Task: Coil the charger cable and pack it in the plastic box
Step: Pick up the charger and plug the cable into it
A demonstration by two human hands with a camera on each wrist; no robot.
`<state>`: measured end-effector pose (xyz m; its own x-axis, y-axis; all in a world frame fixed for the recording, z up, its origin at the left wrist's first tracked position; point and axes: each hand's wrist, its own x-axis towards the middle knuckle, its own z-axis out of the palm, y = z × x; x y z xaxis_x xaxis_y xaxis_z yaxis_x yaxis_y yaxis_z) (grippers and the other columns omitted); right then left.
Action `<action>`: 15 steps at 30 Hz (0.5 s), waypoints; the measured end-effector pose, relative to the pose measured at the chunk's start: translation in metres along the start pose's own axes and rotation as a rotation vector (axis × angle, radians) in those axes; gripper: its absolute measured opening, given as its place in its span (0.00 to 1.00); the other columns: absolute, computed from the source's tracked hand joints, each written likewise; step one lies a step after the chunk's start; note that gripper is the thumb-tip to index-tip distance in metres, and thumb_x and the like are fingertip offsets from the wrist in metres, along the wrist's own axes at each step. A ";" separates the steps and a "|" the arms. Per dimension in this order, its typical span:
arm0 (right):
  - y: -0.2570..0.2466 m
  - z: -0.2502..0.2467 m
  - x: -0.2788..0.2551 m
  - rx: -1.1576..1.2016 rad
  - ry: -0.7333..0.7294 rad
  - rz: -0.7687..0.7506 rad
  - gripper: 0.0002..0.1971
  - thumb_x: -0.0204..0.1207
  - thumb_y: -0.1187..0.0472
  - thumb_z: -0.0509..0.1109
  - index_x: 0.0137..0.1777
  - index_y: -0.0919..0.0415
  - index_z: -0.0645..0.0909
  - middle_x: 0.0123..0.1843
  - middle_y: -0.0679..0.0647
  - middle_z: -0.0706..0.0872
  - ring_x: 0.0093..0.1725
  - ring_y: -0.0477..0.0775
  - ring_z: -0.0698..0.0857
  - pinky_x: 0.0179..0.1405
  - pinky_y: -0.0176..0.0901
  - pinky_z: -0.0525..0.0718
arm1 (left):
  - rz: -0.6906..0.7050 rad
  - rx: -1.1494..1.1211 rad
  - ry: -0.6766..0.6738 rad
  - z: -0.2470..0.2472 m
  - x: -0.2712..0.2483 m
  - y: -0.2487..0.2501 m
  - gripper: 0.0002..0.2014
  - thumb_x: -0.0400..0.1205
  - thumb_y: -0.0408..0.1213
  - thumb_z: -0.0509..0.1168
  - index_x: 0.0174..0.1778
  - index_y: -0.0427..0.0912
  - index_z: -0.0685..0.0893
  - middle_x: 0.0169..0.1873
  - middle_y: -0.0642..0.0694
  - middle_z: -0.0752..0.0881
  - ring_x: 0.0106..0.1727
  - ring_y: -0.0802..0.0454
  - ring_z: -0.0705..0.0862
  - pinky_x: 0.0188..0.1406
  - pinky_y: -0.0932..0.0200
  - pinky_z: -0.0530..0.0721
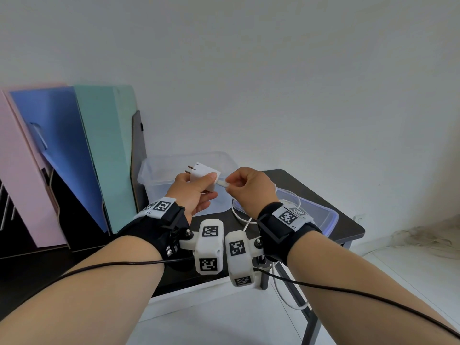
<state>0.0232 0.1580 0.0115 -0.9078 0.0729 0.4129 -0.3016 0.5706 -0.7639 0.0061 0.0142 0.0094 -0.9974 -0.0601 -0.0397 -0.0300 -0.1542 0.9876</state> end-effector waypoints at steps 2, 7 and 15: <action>0.001 -0.001 0.000 0.000 -0.018 -0.009 0.10 0.74 0.64 0.70 0.54 0.55 0.84 0.37 0.47 0.83 0.34 0.44 0.80 0.29 0.13 0.72 | 0.008 -0.015 0.000 -0.001 0.000 0.003 0.26 0.77 0.44 0.70 0.68 0.43 0.72 0.48 0.43 0.88 0.47 0.49 0.90 0.47 0.55 0.87; 0.011 -0.008 0.003 -0.244 -0.149 0.002 0.08 0.74 0.62 0.69 0.51 0.59 0.86 0.42 0.50 0.87 0.40 0.46 0.80 0.42 0.35 0.75 | 0.028 -0.125 0.006 -0.003 0.001 0.005 0.24 0.76 0.43 0.71 0.65 0.42 0.74 0.48 0.44 0.87 0.46 0.49 0.89 0.40 0.59 0.85; 0.015 -0.022 0.009 -0.068 -0.020 0.107 0.07 0.75 0.60 0.69 0.46 0.58 0.90 0.35 0.48 0.87 0.33 0.46 0.81 0.40 0.38 0.80 | 0.024 -0.374 -0.122 0.014 -0.006 0.003 0.05 0.78 0.30 0.68 0.49 0.37 0.82 0.43 0.43 0.87 0.46 0.50 0.87 0.47 0.59 0.88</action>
<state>0.0166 0.1851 0.0148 -0.9396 0.1199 0.3206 -0.1834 0.6145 -0.7673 0.0110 0.0277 0.0144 -0.9987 0.0461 0.0232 -0.0032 -0.5040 0.8637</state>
